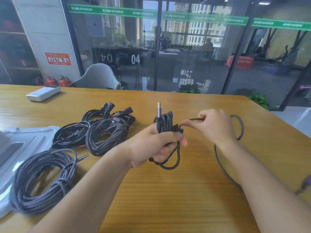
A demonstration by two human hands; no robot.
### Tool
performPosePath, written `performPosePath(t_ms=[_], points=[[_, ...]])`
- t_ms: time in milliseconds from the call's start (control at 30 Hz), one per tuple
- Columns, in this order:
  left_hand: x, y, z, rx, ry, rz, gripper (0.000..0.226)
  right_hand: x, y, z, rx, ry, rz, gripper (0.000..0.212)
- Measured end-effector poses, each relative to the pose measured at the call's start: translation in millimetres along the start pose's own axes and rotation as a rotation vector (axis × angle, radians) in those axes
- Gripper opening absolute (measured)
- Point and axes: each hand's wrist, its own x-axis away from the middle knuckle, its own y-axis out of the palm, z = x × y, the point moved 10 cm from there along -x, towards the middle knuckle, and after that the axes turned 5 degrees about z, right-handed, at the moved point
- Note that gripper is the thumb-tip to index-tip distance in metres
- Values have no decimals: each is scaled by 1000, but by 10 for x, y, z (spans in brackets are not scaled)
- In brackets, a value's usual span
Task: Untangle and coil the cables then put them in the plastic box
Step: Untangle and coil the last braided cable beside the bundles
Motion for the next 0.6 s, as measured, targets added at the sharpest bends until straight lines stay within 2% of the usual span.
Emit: performPosePath(t_ms=[67,133,300,367,433,533,600], points=[[-49,28,-118,-83,-42,14,25,43,-189,-194,-69,3,127,74],[-93,59,-231,-130,-81,34,24,104,-189,-329,-285,16,146,66],[-158,-17,-293,-68,-82,182,23,311,-95,-648,-834,-1,-70,40],[-145,-112,-240,54,-59,238,35,390,-64,-764,-987,-31,-200,37],[-114,-160,-143,179,1,264,51,477,-36,-881,-1002,-82,-282,37],[-65,-206,-8,323,100,282,41,557,-11,-1006,-949,-131,-322,37],[-53,-258,14,339,141,308,42,585,12,-1046,-981,-119,-349,37]])
